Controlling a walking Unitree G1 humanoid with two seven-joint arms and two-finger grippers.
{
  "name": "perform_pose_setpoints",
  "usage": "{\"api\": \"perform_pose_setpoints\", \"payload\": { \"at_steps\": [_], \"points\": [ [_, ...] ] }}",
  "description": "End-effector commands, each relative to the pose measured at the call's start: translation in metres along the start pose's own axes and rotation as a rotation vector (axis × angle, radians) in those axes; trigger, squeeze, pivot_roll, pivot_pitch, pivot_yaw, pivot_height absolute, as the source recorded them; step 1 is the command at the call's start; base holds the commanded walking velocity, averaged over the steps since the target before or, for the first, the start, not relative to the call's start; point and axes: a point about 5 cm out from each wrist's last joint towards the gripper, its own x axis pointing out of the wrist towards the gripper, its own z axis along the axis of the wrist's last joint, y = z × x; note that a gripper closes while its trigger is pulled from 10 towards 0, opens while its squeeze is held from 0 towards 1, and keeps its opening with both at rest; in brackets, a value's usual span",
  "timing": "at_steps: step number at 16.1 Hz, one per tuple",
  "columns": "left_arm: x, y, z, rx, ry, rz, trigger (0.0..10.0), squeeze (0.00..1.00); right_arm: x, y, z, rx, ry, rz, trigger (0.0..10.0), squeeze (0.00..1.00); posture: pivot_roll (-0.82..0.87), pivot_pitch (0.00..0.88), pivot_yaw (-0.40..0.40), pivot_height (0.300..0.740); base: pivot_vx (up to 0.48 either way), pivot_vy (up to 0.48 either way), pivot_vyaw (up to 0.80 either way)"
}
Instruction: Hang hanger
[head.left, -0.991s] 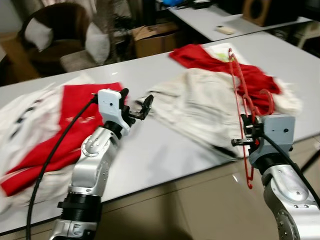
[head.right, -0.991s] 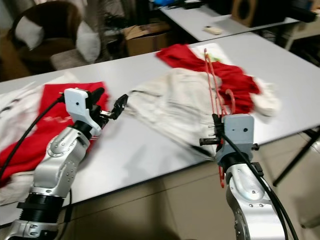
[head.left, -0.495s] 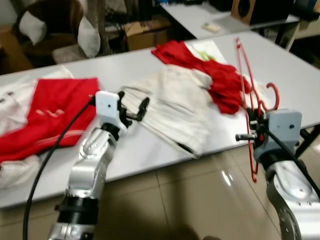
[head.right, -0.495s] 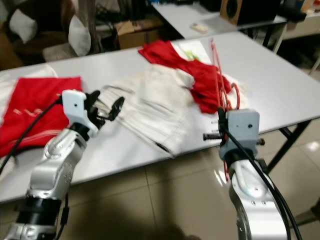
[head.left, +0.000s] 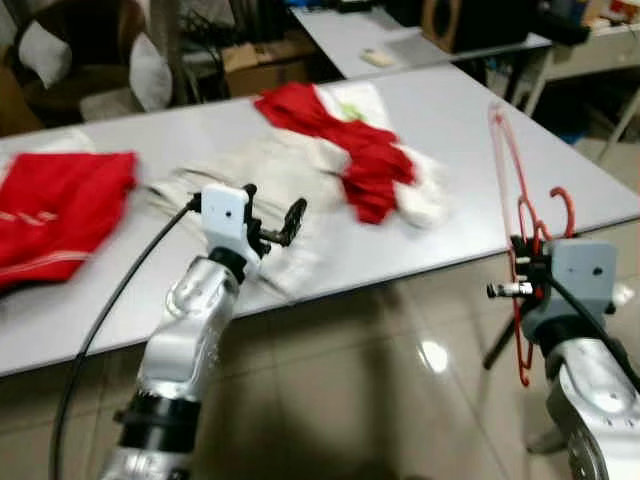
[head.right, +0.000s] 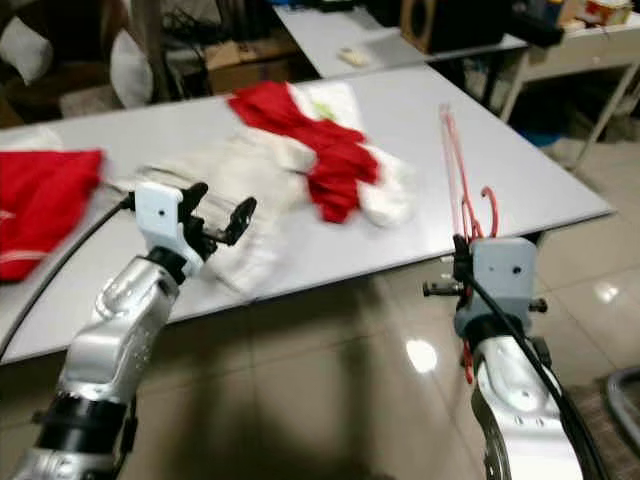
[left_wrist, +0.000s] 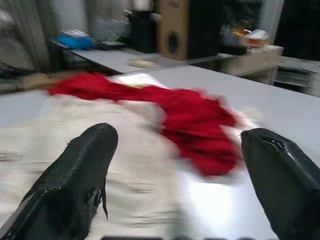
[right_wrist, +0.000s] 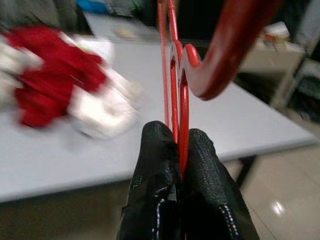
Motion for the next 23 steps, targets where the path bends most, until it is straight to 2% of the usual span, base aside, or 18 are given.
{"api": "perform_pose_setpoints", "payload": {
  "at_steps": [1,3,4,5,7,8,9,10,11,13,18,21,23],
  "points": [
    [0.000,0.001,0.002,0.033,0.003,0.002,10.0,0.45,0.001,0.003,-0.006,0.000,0.034,-0.015,10.0,0.00,-0.20,0.000,0.103,0.740,0.000,0.000,0.00],
    [0.000,0.003,0.000,0.080,0.022,-0.005,10.0,0.45,0.000,0.008,-0.009,0.010,0.039,0.022,10.0,0.00,-0.19,0.000,0.103,0.740,0.000,0.000,0.00],
    [0.000,0.003,0.000,0.087,0.011,-0.017,10.0,0.45,0.000,0.012,-0.009,-0.026,0.035,0.043,10.0,0.00,-0.19,0.000,0.104,0.740,0.000,0.000,0.00],
    [0.000,0.004,0.002,0.079,0.005,-0.023,10.0,0.45,0.002,0.011,-0.008,-0.130,-0.005,0.016,10.0,0.00,-0.19,0.000,0.103,0.740,0.000,0.000,0.00],
    [0.002,0.006,0.003,0.082,0.004,-0.017,10.0,0.46,0.004,0.012,-0.006,-0.081,-0.031,0.014,10.0,0.00,-0.19,0.000,0.102,0.740,0.133,0.000,0.00],
    [0.002,0.007,0.004,0.081,0.005,-0.010,10.0,0.46,0.006,0.011,-0.001,-0.135,-0.093,-0.033,10.0,0.00,-0.19,0.000,0.101,0.740,0.270,0.000,0.00],
    [0.003,0.009,0.002,0.083,0.013,-0.001,10.0,0.46,0.009,0.013,-0.005,-0.166,-0.064,-0.017,10.0,0.00,-0.19,0.000,0.099,0.740,0.270,0.000,-0.80],
    [0.003,0.009,0.001,0.085,0.015,0.000,10.0,0.46,0.007,0.020,-0.008,-0.051,-0.017,0.112,10.0,0.00,-0.19,0.000,0.099,0.740,0.270,0.000,-0.65],
    [0.002,0.009,0.000,0.084,0.017,0.000,10.0,0.46,0.005,0.022,-0.007,0.001,-0.025,0.134,10.0,0.00,-0.19,0.000,0.099,0.740,0.270,0.000,0.00],
    [0.002,0.009,-0.003,0.087,0.031,-0.005,10.0,0.46,0.005,0.026,-0.007,0.033,-0.026,0.160,10.0,0.00,-0.19,0.000,0.098,0.740,0.272,0.000,0.00],
    [-0.003,0.008,-0.010,0.110,0.058,-0.020,10.0,0.46,0.006,0.022,-0.007,-0.018,-0.039,0.163,10.0,0.00,-0.19,0.000,0.083,0.740,0.274,0.000,-0.59],
    [-0.009,0.015,-0.018,0.239,0.127,-0.106,10.0,0.46,0.007,0.024,-0.006,-0.012,-0.039,0.156,10.0,0.00,-0.18,0.000,0.087,0.740,0.269,0.000,0.00],
    [-0.007,0.026,-0.018,0.286,0.151,-0.112,10.0,0.46,0.008,0.023,-0.007,-0.057,-0.053,0.141,10.0,0.00,-0.18,0.000,0.096,0.740,0.120,0.000,0.00]
  ]
}}
